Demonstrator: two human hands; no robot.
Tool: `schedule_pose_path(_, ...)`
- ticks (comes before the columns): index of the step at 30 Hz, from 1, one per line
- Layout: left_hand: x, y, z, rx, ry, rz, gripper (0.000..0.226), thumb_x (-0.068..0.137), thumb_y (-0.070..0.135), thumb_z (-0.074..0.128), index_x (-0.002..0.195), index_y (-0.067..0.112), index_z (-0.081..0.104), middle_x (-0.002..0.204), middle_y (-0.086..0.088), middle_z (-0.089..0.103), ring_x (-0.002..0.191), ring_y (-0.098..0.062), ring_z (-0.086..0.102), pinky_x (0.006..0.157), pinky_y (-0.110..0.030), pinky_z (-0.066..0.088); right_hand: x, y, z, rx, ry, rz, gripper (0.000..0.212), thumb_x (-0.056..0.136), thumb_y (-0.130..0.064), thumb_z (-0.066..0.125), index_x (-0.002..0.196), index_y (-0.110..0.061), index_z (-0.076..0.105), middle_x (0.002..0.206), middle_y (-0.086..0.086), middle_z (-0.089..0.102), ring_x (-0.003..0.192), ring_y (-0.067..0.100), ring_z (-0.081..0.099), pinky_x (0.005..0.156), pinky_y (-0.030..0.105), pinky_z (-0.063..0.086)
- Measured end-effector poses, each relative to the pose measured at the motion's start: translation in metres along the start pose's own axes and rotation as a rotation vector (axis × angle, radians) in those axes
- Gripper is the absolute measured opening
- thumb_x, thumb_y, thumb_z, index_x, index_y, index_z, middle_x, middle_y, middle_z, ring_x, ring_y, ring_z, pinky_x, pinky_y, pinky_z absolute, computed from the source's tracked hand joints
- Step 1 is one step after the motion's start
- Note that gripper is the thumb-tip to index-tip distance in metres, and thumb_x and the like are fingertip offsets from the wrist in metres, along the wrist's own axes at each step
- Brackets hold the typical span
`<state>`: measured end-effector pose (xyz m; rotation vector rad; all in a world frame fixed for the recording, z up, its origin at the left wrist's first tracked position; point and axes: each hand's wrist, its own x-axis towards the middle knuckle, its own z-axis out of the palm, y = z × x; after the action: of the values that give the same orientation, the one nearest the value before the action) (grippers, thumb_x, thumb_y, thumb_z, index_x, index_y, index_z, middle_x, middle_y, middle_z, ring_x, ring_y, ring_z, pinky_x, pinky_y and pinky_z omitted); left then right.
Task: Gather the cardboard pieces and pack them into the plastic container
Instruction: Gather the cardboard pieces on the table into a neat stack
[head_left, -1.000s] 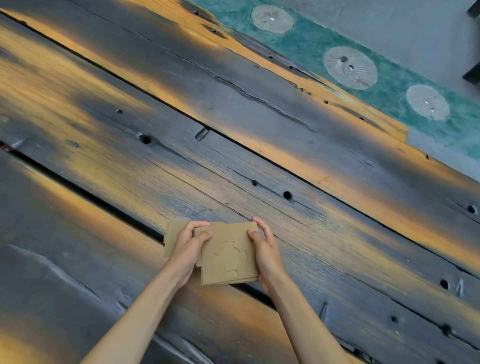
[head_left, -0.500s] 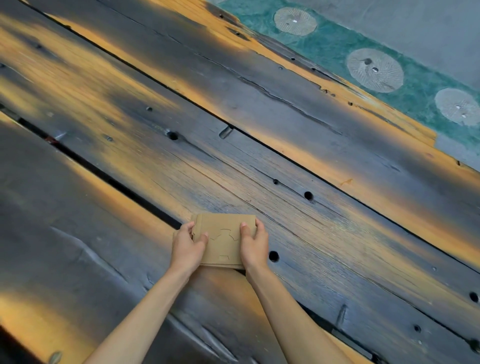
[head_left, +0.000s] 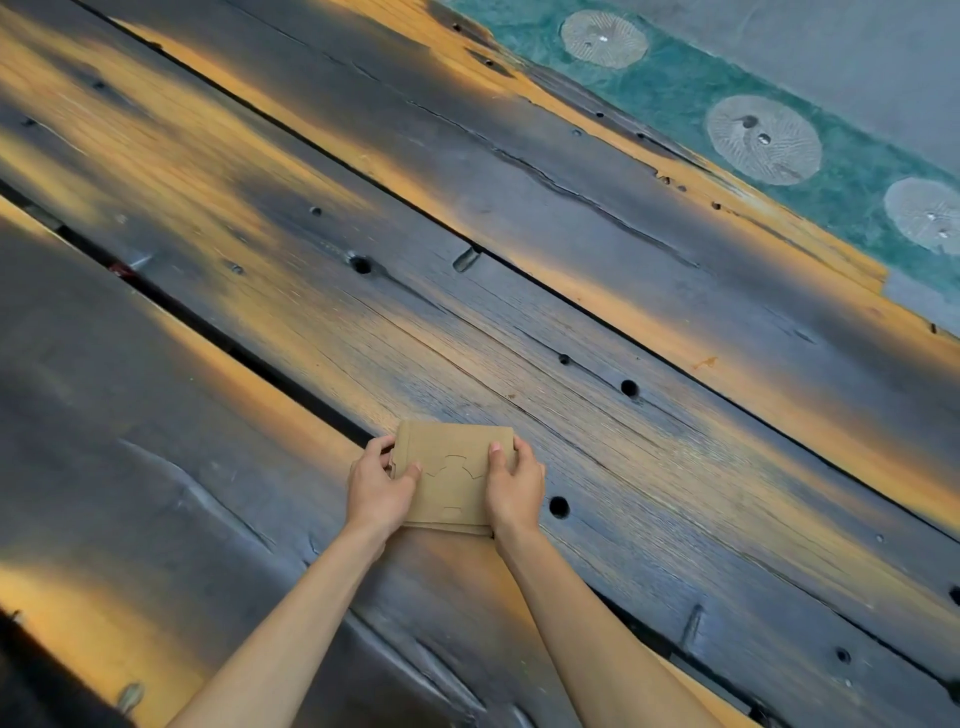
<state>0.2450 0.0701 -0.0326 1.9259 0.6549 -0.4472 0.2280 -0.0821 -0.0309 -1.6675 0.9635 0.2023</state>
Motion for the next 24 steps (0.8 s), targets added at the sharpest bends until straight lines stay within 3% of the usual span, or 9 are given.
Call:
schedule_pose_path(4,-0.015,-0.003,-0.002,-0.096,-0.089,-0.018,0.059,0.088,0.01,0.071,0.14,0.03,0.049,0.109,-0.001,0.063,0.096,-0.011,0.061,0.071,-0.023,0.048,-0.006,0.01,-0.014,0.086,0.004,0.027,0.039,0.104,-0.026,0.056,0.142,-0.02,0.054,0.128,0.006,0.063,0.12,0.024,0.061,0.108,0.049,0.049)
schedule_pose_path(6,-0.026,-0.005,-0.008,-0.203,-0.171,-0.068,0.064,0.09,0.009,0.07,0.14,0.041,0.045,0.109,-0.003,0.061,0.098,-0.013,0.062,0.067,-0.023,0.05,-0.009,0.017,-0.028,0.142,-0.025,0.047,0.035,0.102,-0.024,0.06,0.136,-0.022,0.057,0.111,0.0,0.068,0.104,0.017,0.067,0.096,0.04,0.055)
schedule_pose_path(8,-0.036,-0.008,-0.014,-0.29,-0.233,-0.109,0.061,0.091,0.008,0.069,0.135,0.045,0.048,0.111,-0.004,0.059,0.103,-0.016,0.062,0.07,-0.026,0.052,-0.014,0.025,-0.043,0.151,-0.05,0.037,0.027,0.099,-0.019,0.065,0.126,-0.022,0.065,0.104,0.002,0.07,0.1,0.018,0.068,0.092,0.038,0.057)
schedule_pose_path(10,-0.044,-0.011,-0.017,-0.314,-0.248,-0.111,0.042,0.089,0.008,0.071,0.123,0.032,0.064,0.112,-0.004,0.063,0.104,-0.013,0.062,0.073,-0.024,0.05,-0.02,0.034,-0.054,0.158,-0.068,0.012,0.022,0.097,-0.011,0.066,0.115,-0.022,0.073,0.109,0.005,0.07,0.107,0.025,0.067,0.097,0.042,0.057)
schedule_pose_path(12,-0.054,-0.014,-0.017,-0.329,-0.253,-0.121,0.019,0.088,0.008,0.071,0.103,0.017,0.077,0.106,-0.011,0.073,0.1,-0.021,0.067,0.079,-0.029,0.053,-0.032,0.042,-0.06,0.196,-0.081,-0.012,0.02,0.097,-0.006,0.065,0.104,-0.021,0.077,0.107,0.005,0.074,0.109,0.025,0.068,0.096,0.037,0.056)
schedule_pose_path(15,-0.067,-0.016,-0.018,-0.35,-0.289,-0.113,0.011,0.087,0.008,0.069,0.083,0.005,0.079,0.087,-0.011,0.076,0.085,-0.025,0.067,0.081,-0.036,0.051,-0.05,0.051,-0.063,0.187,-0.074,-0.017,0.021,0.097,-0.012,0.063,0.089,-0.017,0.082,0.099,0.001,0.079,0.105,0.022,0.07,0.1,0.039,0.053)
schedule_pose_path(19,-0.079,-0.017,-0.017,-0.429,-0.267,-0.131,0.03,0.081,0.002,0.067,0.055,0.016,0.07,0.065,-0.003,0.062,0.07,-0.017,0.06,0.067,-0.03,0.049,-0.07,0.065,-0.064,0.188,-0.052,-0.026,0.031,0.099,-0.019,0.06,0.076,-0.013,0.08,0.09,0.007,0.079,0.102,0.03,0.07,0.102,0.048,0.047)
schedule_pose_path(21,-0.085,-0.021,-0.016,-0.475,-0.257,-0.176,0.025,0.081,0.005,0.065,0.06,0.015,0.072,0.064,-0.001,0.067,0.068,-0.014,0.064,0.061,-0.026,0.056,-0.08,0.071,-0.067,0.191,-0.022,-0.031,0.039,0.101,-0.033,0.06,0.073,-0.011,0.076,0.079,0.007,0.073,0.086,0.027,0.067,0.087,0.042,0.05)
schedule_pose_path(24,-0.093,-0.03,-0.013,-0.558,-0.256,-0.269,0.015,0.089,0.013,0.063,0.079,0.006,0.071,0.076,-0.008,0.071,0.079,-0.018,0.067,0.061,-0.024,0.059,-0.092,0.076,-0.071,0.194,-0.007,-0.067,0.063,0.1,-0.05,0.056,0.069,0.005,0.057,0.067,0.008,0.056,0.066,0.021,0.053,0.066,0.034,0.044)
